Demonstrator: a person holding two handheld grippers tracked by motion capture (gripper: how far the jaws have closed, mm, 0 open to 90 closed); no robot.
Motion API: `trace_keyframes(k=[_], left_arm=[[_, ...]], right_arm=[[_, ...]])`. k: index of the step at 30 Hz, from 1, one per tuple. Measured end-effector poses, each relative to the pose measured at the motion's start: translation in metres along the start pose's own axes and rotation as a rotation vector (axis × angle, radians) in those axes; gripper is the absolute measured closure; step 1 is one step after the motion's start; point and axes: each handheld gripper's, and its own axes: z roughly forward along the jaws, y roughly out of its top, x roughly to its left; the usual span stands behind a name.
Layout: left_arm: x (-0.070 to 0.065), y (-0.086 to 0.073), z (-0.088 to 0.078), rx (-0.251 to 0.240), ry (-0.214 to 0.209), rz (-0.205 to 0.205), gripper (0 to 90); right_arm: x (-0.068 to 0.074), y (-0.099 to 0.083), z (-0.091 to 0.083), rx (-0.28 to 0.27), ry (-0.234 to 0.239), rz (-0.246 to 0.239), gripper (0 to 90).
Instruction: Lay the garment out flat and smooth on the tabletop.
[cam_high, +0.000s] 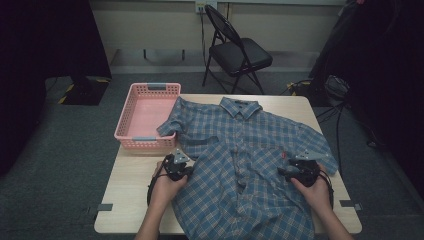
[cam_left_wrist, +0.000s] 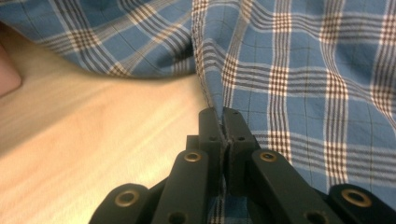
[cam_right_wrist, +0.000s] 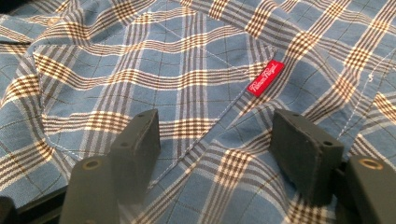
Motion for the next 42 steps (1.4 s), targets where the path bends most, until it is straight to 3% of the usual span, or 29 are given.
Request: trace_keyframes(k=[9, 13, 14, 16, 17, 19, 21, 23, 28, 32, 37, 42], left_arm=[[-0.001, -0.022, -0.027, 0.036, -0.005, -0.027, 88.2], [-0.005, -0.032, -0.038, 0.023, -0.004, -0.036, 87.8], [-0.005, -0.032, -0.038, 0.002, 0.013, -0.035, 84.1], [-0.003, -0.029, -0.035, -0.047, 0.063, -0.021, 53.8], [-0.002, -0.026, -0.034, -0.061, 0.075, -0.020, 45.4], [0.000, -0.019, -0.031, -0.089, 0.077, -0.023, 39.5], [0.002, -0.011, -0.024, -0.102, 0.066, -0.029, 42.5], [0.003, -0.003, -0.015, -0.076, 0.069, 0.007, 48.0], [0.006, 0.003, -0.002, -0.059, 0.050, -0.002, 53.6], [0.005, 0.000, 0.001, -0.040, 0.042, 0.007, 59.7], [0.005, -0.002, 0.001, -0.027, 0.013, -0.015, 80.4], [0.002, -0.002, -0.001, -0.004, 0.014, -0.012, 87.0]], right_arm=[[0.000, 0.000, 0.000, -0.001, 0.002, 0.000, 32.6], [0.000, 0.000, 0.000, 0.000, 0.002, 0.001, 32.5], [0.000, 0.000, 0.000, 0.000, 0.002, 0.001, 32.5], [0.000, 0.000, 0.000, 0.000, 0.002, 0.001, 32.4], [0.000, 0.000, 0.000, 0.000, 0.001, 0.001, 32.5], [0.000, 0.000, 0.000, 0.000, 0.002, 0.001, 32.4], [0.000, 0.000, 0.001, 0.000, 0.001, 0.002, 32.4], [0.000, 0.001, 0.001, 0.000, 0.001, 0.002, 32.4], [0.000, 0.001, 0.001, 0.000, 0.001, 0.002, 32.4], [0.000, 0.001, 0.001, 0.000, 0.001, 0.002, 32.4], [0.000, 0.001, 0.001, 0.000, 0.001, 0.002, 32.4], [0.000, 0.001, 0.001, 0.000, 0.001, 0.002, 32.4]])
